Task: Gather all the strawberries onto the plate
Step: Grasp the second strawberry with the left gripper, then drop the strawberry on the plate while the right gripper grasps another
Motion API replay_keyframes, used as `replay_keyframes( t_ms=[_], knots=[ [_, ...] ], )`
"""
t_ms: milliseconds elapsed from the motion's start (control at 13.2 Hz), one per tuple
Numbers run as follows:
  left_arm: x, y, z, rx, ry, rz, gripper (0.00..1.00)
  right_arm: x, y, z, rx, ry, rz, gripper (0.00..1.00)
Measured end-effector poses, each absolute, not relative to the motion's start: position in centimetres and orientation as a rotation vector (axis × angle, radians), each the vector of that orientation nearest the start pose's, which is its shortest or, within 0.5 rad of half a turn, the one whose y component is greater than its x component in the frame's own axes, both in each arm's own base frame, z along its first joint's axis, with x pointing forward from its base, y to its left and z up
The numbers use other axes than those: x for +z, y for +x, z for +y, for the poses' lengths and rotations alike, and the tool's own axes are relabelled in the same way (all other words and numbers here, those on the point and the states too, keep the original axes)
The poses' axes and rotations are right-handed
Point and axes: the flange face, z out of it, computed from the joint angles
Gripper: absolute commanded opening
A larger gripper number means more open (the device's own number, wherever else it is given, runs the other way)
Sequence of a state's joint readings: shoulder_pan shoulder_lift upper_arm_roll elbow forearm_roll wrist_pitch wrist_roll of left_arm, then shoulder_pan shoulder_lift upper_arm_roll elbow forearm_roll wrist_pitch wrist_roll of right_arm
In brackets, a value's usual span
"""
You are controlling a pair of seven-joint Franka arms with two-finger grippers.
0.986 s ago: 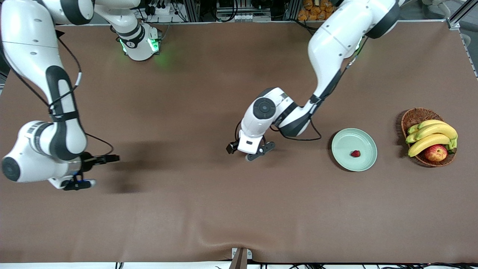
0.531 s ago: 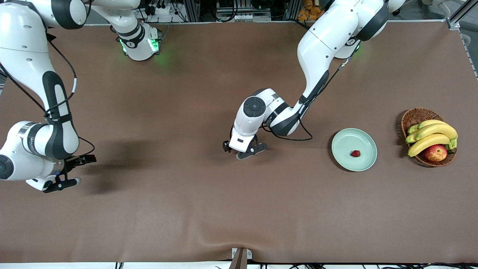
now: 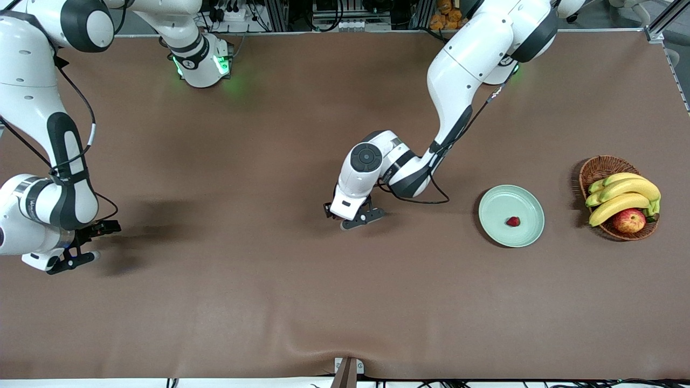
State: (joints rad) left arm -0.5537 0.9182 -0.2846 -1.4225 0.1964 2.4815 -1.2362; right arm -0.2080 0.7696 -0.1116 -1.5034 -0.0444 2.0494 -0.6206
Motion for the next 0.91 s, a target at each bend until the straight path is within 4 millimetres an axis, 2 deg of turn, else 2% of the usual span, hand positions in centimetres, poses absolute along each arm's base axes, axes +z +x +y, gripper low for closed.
replay_keyframes(
  t_ms=[76,152,303,379,455,531,682,834,910],
  knots=[
    [17.7,52.7,-52.1,-0.035,-3.278,-0.628,0.10,19.5,65.5,-21.0,0.393,-3.071,-0.556,1.00],
    [17.7,52.7,-52.1,-0.036,-3.278,-0.627,0.00,19.3,65.4,-21.3,0.393,-3.069,-0.565,1.00],
    [17.7,52.7,-52.0,-0.037,-3.278,-0.628,0.00,18.7,65.1,-22.1,0.394,-3.066,-0.569,0.97],
    [17.8,53.0,-51.8,-0.041,-3.277,-0.635,0.00,18.3,65.0,-22.3,0.400,-3.060,-0.576,0.88],
    [18.4,53.7,-51.3,-0.053,-3.274,-0.651,0.00,18.0,64.9,-22.3,0.405,-3.054,-0.590,0.80],
    [19.6,54.9,-50.1,-0.058,-3.255,-0.679,0.00,17.9,64.9,-22.3,0.408,-3.050,-0.599,0.66],
    [24.1,57.5,-46.5,-0.041,-3.173,-0.734,0.00,17.7,64.8,-22.2,0.412,-3.046,-0.607,0.32],
    [28.6,59.0,-42.5,-0.017,-3.094,-0.734,0.00,17.6,64.8,-22.2,0.413,-3.040,-0.623,0.08],
    [30.2,59.5,-40.2,-0.007,-3.068,-0.717,0.00,17.7,64.8,-22.2,0.410,-3.037,-0.640,0.00]
  ],
)
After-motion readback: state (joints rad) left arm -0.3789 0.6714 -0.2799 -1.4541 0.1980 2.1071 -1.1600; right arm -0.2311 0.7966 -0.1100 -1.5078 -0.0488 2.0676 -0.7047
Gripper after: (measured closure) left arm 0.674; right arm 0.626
